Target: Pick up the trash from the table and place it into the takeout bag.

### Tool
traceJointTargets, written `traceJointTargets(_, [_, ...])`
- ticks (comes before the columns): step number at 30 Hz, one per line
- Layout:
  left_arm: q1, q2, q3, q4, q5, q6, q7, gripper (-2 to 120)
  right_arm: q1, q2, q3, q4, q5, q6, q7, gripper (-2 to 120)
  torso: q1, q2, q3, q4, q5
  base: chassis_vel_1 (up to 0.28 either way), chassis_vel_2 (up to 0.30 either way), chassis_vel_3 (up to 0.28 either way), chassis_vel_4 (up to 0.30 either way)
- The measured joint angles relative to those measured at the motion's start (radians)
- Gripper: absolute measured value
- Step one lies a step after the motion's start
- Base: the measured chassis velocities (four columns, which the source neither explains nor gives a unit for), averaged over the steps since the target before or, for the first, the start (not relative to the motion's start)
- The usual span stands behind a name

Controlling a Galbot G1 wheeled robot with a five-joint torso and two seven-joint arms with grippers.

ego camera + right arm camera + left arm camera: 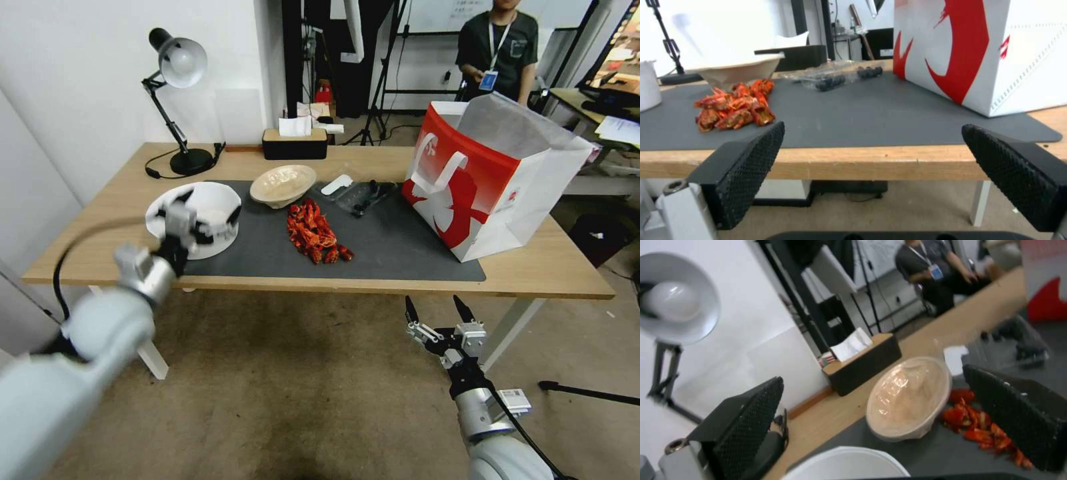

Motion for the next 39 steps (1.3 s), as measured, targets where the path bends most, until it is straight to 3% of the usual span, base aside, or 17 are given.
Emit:
traceJointTargets(2, [-0.094,0.03,0.085,0.024,0.001,0.032,0.025,100,-0.004,0.001,0.002,0.007,-0.004,-0.001,0.002,100,0.0,0.0,0.0,0.0004,-0.0003,0.0,0.0,0.0,0.0])
traceJointTargets(3, [-0.212,0.044,0.204,0.058,0.003,0.068,0.052,100,-0.005,0.002,0.003,0.009,-0.007,-0.002,0.004,100,0.0,0.0,0.0,0.0005,-0.0005,0.0,0.0,0.0,0.0])
traceJointTargets(4, [-0.212,0.044,0.204,0.058,0.003,0.068,0.052,100,-0.005,0.002,0.003,0.009,-0.007,-0.002,0.004,100,0.0,0.0,0.0,0.0005,-0.0005,0.0,0.0,0.0,0.0])
traceJointTargets(6, [-0.34,0.04,0.328,0.1,0.005,0.095,0.082,100,-0.005,0.004,0.005,0.01,-0.009,-0.003,0.005,100,0.0,0.0,0.0,0.0001,-0.0005,0.0,0.0,0.0,0.0])
traceJointTargets(7, [-0.34,0.04,0.328,0.1,0.005,0.095,0.082,100,-0.005,0.004,0.005,0.01,-0.009,-0.003,0.005,100,0.0,0.0,0.0,0.0001,-0.0005,0.0,0.0,0.0,0.0])
traceJointTargets(9, [-0.521,-0.003,0.494,0.177,0.011,0.14,0.112,100,-0.007,0.008,0.01,0.01,-0.012,-0.003,0.006,100,0.0,0.0,0.0,0.0001,0.0002,0.0,0.0,0.0,0.0])
traceJointTargets(12, [-0.586,-0.028,0.558,0.219,0.022,0.15,0.12,100,-0.011,0.009,0.014,0.01,-0.012,-0.003,0.006,100,0.0,0.0,0.0,0.0,-0.0006,0.0,0.0,0.0,0.0])
traceJointTargets(14, [-0.735,-0.095,0.698,0.335,0.058,0.176,0.155,100,-0.021,0.012,0.025,0.012,-0.012,-0.002,0.007,100,0.0,0.0,0.0,0.0,0.0003,0.0,0.0,0.0,0.0])
traceJointTargets(18, [-0.811,-0.149,0.77,0.404,0.076,0.204,0.182,100,-0.03,0.014,0.034,0.015,-0.012,0.002,0.007,100,0.0,0.0,0.0,-0.0003,-0.0002,0.0,0.0,0.0,0.0])
traceJointTargets(21, [-0.886,-0.222,0.854,0.479,0.149,0.237,0.245,100,-0.04,0.017,0.047,0.016,-0.011,0.008,0.008,100,0.0,0.0,0.0,-0.0002,-0.0002,0.0,0.0,0.0,0.0])
traceJointTargets(24, [-0.912,-0.248,0.904,0.508,0.189,0.239,0.267,100,-0.042,0.019,0.055,0.017,-0.007,0.013,0.008,100,0.0,0.0,0.0,-0.0001,0.0,0.0,0.0,0.0,0.0])
traceJointTargets(39, [-0.959,-0.3,1.006,0.589,0.27,0.248,0.302,100,-0.044,0.015,0.063,0.009,0.011,0.027,0.007,100,0.0,0.0,0.0,0.0002,-0.0002,0.0,0.0,0.0,0.0])
